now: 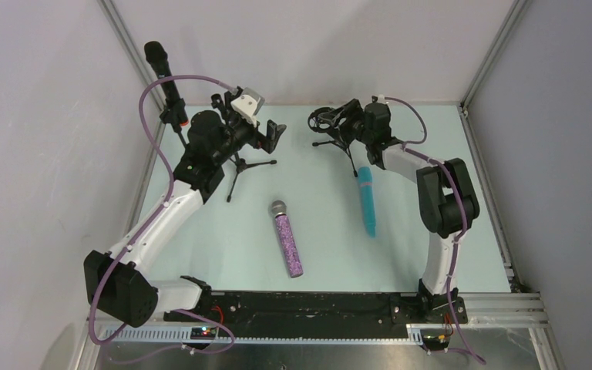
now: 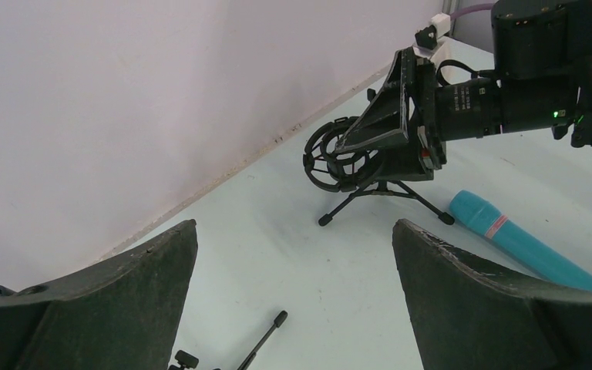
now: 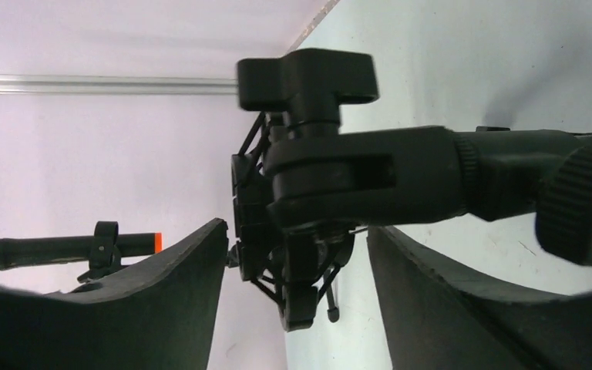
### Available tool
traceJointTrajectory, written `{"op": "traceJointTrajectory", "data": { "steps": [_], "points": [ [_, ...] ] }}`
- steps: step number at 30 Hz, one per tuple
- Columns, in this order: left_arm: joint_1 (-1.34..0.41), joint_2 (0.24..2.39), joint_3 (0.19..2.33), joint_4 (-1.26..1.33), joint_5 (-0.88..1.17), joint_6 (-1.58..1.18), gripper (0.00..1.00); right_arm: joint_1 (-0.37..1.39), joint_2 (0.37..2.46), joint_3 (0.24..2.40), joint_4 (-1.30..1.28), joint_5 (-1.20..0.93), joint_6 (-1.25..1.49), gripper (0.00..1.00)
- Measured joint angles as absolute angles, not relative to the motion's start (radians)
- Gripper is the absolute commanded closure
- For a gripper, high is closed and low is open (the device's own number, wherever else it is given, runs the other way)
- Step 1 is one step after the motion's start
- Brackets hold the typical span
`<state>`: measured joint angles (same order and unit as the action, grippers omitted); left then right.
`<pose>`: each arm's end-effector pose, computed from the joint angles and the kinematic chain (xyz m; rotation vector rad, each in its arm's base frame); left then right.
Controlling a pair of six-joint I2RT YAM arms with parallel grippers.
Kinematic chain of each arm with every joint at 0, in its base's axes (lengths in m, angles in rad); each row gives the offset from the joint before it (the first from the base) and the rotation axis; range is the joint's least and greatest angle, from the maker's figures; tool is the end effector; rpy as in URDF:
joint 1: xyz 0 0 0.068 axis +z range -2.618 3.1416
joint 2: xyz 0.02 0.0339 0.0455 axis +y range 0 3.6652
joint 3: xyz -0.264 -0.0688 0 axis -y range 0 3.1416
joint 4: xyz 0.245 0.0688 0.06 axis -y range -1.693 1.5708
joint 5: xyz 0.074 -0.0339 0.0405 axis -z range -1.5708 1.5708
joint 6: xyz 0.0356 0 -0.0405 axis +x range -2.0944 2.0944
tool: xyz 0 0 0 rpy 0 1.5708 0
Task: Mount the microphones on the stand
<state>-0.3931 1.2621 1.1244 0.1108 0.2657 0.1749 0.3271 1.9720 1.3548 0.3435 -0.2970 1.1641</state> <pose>0.2726 -0.1232 0.3879 0.6467 1.4743 -0.3813 0.4338 0.1582 0.2345 0.6156 1.9512 1.2687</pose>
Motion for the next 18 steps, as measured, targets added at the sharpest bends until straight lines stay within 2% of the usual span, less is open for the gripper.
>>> {"op": "traceJointTrajectory", "data": {
  "steps": [2, 4, 18],
  "points": [
    [-0.393, 1.262, 1.124, 0.111, 0.266, 0.175, 0.02, 0.327, 1.985, 1.355, 0.359, -0.300, 1.179, 0.53],
    [-0.393, 1.261, 1.119, 0.115, 0.265, 0.175, 0.02, 0.327, 1.993, 1.354, 0.378, -0.308, 1.197, 0.58],
    [-0.393, 1.257, 1.108, 0.123, 0.266, 0.175, 0.02, 0.326, 1.968, 1.268, 0.471, -0.384, 1.215, 0.69]
  ]
}}
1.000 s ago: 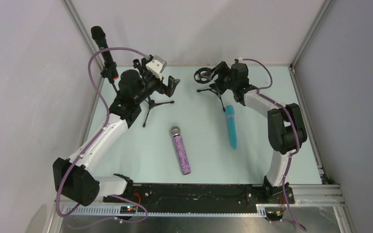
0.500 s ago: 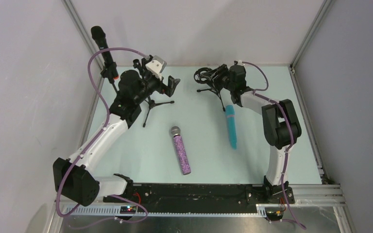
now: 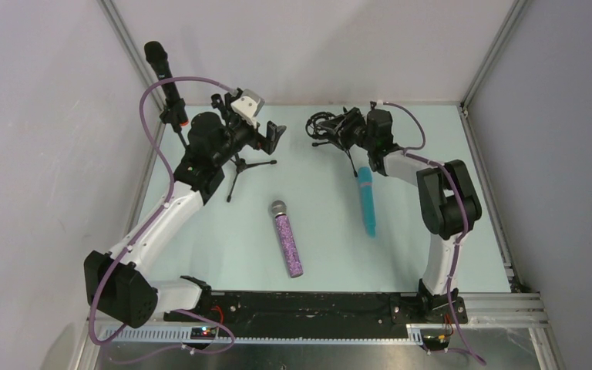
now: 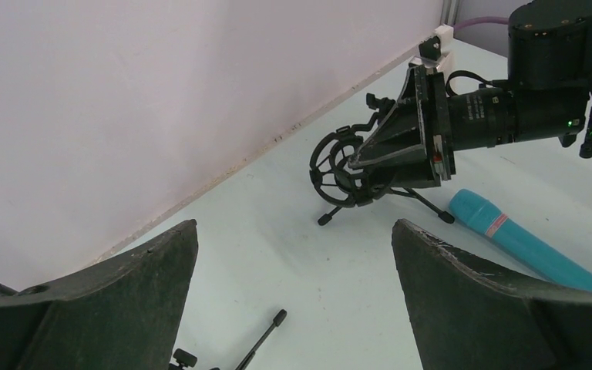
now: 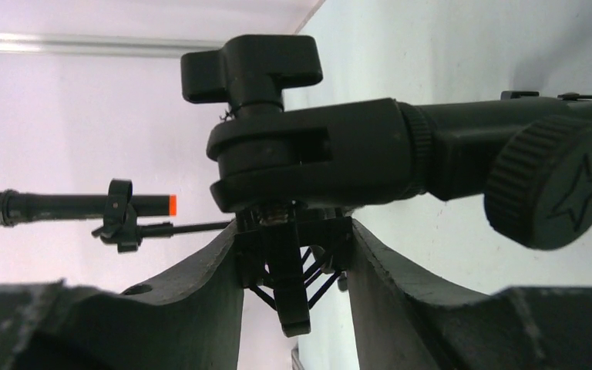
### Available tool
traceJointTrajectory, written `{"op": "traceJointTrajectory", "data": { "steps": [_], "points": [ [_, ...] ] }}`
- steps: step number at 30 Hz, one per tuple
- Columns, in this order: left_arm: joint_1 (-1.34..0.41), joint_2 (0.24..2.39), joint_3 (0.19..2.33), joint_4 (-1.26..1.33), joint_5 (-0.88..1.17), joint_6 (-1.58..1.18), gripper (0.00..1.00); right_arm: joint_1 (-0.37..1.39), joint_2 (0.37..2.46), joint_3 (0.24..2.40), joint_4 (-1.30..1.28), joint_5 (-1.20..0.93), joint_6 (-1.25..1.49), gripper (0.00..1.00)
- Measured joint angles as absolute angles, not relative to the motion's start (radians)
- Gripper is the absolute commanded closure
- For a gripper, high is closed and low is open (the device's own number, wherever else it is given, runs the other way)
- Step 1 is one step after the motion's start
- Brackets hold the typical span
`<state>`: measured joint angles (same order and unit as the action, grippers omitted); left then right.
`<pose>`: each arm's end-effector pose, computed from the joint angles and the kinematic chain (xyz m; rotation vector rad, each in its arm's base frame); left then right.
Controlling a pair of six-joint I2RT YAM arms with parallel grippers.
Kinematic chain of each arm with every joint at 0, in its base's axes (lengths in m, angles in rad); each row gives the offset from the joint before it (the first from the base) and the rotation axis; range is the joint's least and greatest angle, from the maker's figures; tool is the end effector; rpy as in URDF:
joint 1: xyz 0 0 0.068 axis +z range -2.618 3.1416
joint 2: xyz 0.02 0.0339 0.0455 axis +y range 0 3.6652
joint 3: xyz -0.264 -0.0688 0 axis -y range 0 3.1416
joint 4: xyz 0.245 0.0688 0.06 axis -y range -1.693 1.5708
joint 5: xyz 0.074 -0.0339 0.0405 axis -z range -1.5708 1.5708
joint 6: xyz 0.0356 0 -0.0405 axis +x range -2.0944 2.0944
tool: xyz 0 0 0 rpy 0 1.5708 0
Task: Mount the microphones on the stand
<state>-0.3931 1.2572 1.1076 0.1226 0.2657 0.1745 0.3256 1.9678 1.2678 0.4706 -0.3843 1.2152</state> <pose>0.2718 -0.1228 0.3845 0.6464 1.4745 -0.3816 0.4243 0.1573 0.2207 0.5841 1.9457 1.3896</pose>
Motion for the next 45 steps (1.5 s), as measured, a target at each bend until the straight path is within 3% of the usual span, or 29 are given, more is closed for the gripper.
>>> {"op": "traceJointTrajectory", "data": {
  "steps": [26, 38, 45],
  "points": [
    [-0.393, 1.256, 1.105, 0.134, 0.264, 0.176, 0.02, 0.432, 1.667, 1.039, 0.361, -0.572, 1.128, 0.73],
    [-0.393, 1.256, 1.105, 0.133, 0.263, 0.176, 0.02, 0.447, 1.606, 0.968, 0.343, -0.562, 1.090, 0.68],
    [-0.393, 1.256, 1.105, 0.133, 0.257, 0.176, 0.02, 0.434, 1.625, 0.963, 0.350, -0.580, 1.096, 0.70]
  ]
}}
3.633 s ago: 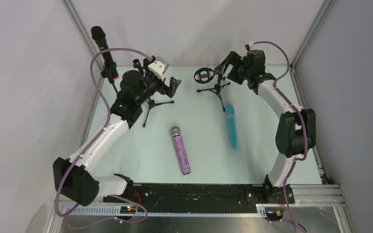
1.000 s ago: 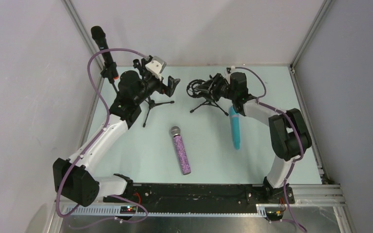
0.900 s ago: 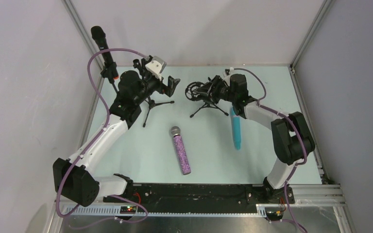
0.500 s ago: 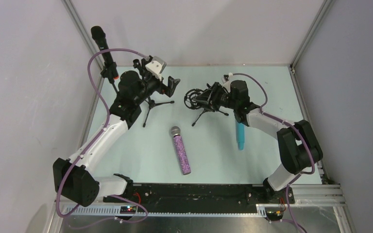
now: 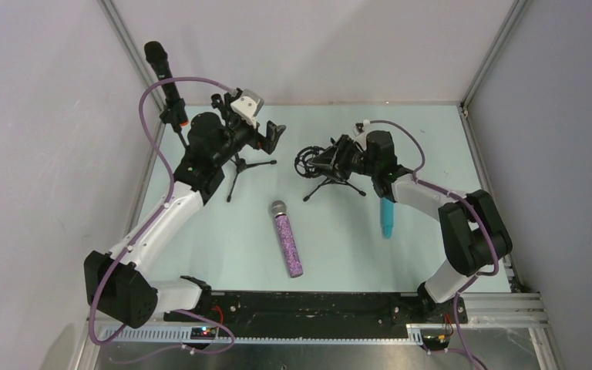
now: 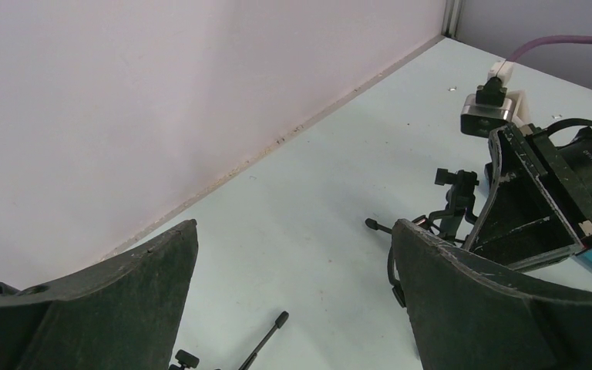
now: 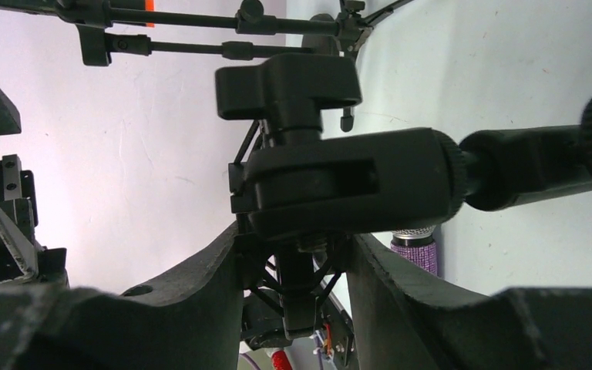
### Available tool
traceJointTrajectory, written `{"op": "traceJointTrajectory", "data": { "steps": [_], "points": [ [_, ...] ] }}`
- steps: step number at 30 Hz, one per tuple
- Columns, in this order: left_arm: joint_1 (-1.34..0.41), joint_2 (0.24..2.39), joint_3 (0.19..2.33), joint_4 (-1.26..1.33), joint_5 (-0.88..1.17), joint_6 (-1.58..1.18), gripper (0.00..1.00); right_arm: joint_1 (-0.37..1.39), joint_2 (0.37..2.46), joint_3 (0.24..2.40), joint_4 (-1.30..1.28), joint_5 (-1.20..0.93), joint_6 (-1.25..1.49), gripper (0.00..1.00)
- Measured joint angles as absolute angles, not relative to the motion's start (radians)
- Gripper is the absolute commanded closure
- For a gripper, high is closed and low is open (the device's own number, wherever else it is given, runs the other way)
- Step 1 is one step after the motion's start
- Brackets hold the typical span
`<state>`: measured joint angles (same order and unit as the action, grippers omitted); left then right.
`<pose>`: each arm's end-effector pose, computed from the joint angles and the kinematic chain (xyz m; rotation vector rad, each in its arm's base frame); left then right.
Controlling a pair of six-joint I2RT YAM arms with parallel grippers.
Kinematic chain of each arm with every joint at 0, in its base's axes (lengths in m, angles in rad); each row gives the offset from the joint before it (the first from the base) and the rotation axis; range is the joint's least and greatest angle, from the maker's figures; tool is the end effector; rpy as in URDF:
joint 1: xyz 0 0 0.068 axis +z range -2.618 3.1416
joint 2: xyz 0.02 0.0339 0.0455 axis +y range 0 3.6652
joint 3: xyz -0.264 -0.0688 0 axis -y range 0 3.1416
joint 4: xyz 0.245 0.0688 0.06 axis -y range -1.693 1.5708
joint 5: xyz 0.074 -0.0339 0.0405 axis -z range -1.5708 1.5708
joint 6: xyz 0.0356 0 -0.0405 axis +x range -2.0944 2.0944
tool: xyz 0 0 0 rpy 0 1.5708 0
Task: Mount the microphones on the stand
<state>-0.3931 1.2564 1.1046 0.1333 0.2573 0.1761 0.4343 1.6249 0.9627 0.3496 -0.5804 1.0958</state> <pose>0.2718 -0.1225 0.3848 0.6396 1.4678 -0.3731 0.3212 0.1705 0.2419 0.2519 2.1479 1.5203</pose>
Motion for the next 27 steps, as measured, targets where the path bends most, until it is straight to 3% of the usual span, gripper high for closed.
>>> {"op": "traceJointTrajectory", "data": {
  "steps": [10, 27],
  "points": [
    [-0.393, 1.256, 1.105, 0.133, 0.257, 0.176, 0.02, 0.473, 1.603, 0.961, 0.291, -0.578, 1.055, 0.81],
    [-0.393, 1.256, 1.099, 0.135, 0.257, 0.176, 0.02, 0.543, 1.271, 0.893, 0.063, -0.503, 0.963, 0.82]
  ]
}}
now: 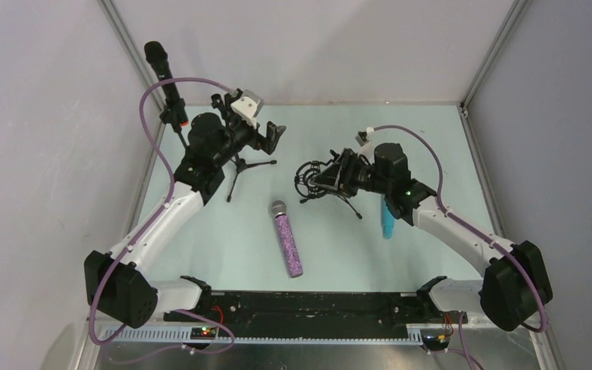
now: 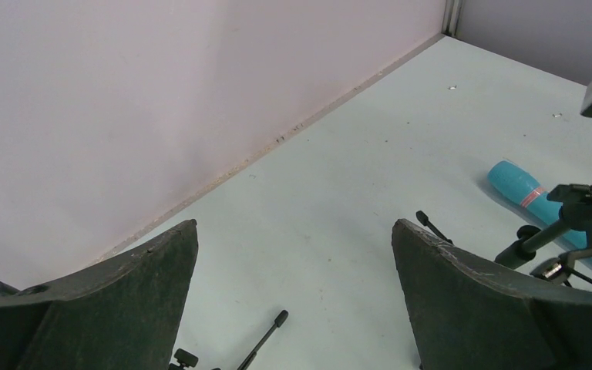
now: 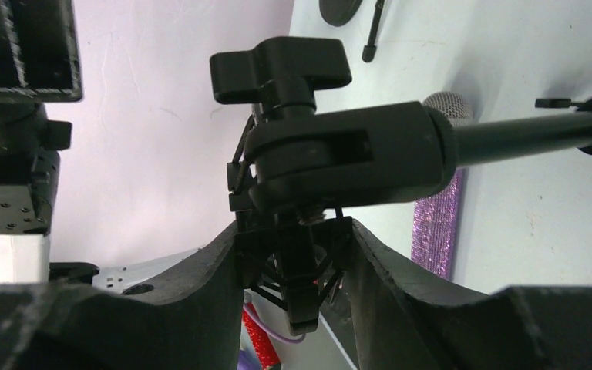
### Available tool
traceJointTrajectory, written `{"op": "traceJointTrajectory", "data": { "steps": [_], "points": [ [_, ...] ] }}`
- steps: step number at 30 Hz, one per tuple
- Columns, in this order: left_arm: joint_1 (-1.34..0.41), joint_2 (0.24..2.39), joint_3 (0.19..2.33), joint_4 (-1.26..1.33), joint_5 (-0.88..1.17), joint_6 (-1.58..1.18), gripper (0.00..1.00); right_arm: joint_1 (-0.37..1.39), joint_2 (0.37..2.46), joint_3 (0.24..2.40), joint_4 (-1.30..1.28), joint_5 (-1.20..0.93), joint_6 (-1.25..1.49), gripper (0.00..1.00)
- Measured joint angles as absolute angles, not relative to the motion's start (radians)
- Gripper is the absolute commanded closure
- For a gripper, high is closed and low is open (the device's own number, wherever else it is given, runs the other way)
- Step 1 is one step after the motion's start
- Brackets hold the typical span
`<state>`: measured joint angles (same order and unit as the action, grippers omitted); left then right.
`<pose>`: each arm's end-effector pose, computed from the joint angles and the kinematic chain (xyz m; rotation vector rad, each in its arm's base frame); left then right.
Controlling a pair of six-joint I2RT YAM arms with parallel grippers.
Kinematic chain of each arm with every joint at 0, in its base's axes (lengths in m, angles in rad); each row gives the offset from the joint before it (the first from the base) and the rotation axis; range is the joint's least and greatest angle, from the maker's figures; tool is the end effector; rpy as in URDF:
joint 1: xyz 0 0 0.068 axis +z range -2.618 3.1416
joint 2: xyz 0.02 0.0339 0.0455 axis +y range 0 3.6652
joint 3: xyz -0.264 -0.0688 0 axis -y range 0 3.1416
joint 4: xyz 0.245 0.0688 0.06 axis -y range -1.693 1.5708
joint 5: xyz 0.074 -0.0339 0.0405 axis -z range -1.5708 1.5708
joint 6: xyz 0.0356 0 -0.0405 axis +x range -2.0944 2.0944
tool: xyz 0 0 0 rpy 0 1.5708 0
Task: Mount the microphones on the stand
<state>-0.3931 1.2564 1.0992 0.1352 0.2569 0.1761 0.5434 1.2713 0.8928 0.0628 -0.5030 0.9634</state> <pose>0.2719 -0.1226 0.3831 0.6400 1.4714 -0.3730 0.2410 0.1656 0.2983 0.0551 2.1409 1.4393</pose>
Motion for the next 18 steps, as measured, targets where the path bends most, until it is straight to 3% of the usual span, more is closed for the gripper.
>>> {"op": "traceJointTrajectory", "data": {
  "steps": [12, 18],
  "points": [
    [-0.393, 1.256, 1.099, 0.140, 0.257, 0.176, 0.02, 0.509, 1.336, 0.793, 0.132, -0.502, 0.971, 0.77],
    [-0.393, 1.256, 1.099, 0.140, 0.257, 0.176, 0.02, 0.480, 1.416, 0.791, 0.199, -0.526, 0.990, 0.66]
  ]
}}
